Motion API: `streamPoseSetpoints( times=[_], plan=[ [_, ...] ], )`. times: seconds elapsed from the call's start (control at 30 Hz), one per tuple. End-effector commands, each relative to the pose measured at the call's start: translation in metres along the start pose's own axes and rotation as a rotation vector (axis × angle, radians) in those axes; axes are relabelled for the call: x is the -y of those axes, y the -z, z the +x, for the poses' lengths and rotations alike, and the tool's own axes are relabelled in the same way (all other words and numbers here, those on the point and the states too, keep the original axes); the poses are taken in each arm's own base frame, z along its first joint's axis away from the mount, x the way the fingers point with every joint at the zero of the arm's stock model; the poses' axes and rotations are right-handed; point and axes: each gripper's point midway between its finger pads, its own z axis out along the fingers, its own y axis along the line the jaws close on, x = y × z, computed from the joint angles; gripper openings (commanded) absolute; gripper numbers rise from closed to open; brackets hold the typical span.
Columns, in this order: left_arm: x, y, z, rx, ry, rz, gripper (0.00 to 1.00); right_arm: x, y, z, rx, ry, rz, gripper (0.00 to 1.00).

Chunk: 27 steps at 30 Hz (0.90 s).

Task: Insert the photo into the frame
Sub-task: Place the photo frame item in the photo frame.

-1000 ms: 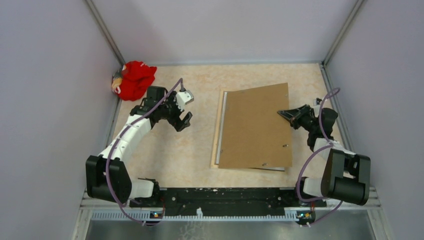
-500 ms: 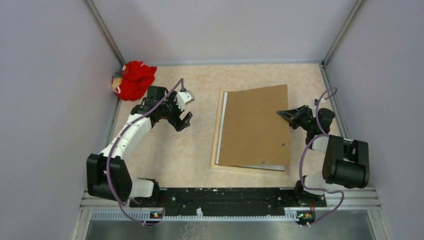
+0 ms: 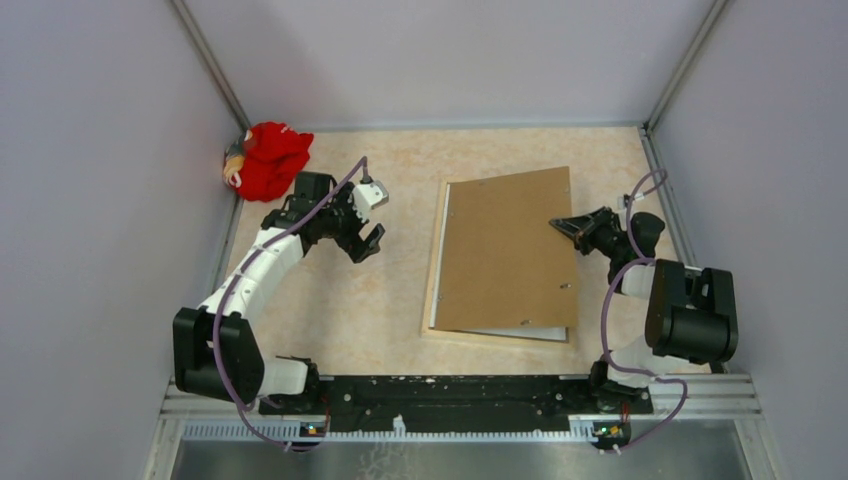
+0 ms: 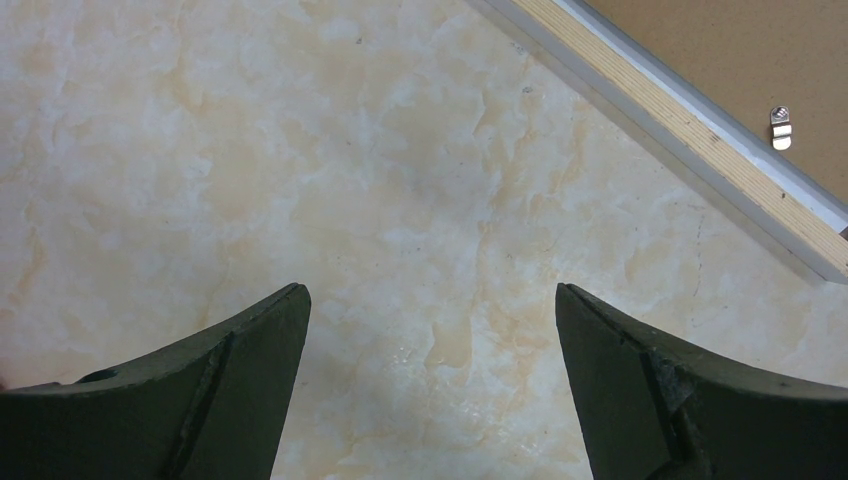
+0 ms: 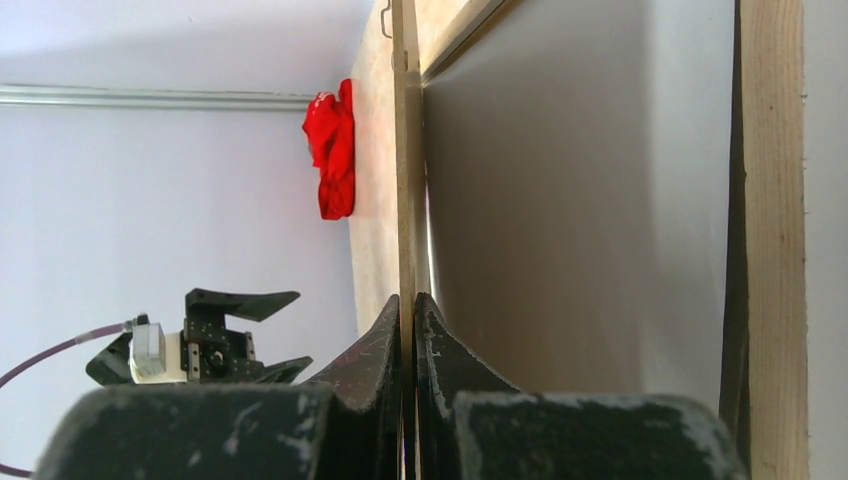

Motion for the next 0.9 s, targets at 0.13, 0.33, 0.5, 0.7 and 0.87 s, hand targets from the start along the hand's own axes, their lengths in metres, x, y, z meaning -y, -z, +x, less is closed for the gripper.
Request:
streamPoseSetpoints(
  times=[0.13,0.33,0.5,0.7,0.87],
  plan=[
    [-0.007,0.006,-0.016,0.036,-0.043,-0.023,0.98,-0.024,-0.005,-0.005,0.003,0.065,-0.089,0.0],
    [-0.007,0.007,-0.017,0.037,-0.045,-0.024,0.98,-0.019,-0.01,0.003,-0.017,0.066,-0.084,0.0],
    [-0.007,0.008,-0.016,0.033,-0.05,-0.028,0.98,-0.015,-0.013,0.006,-0.022,0.061,-0.078,0.0],
    [-0.007,0.008,-0.014,0.03,-0.053,-0.028,0.98,-0.005,-0.013,0.007,-0.021,0.092,-0.028,0.0],
    [-0.006,0.007,-0.014,0.032,-0.052,-0.023,0.98,0.006,-0.01,0.006,-0.026,0.182,0.07,0.04]
  ],
)
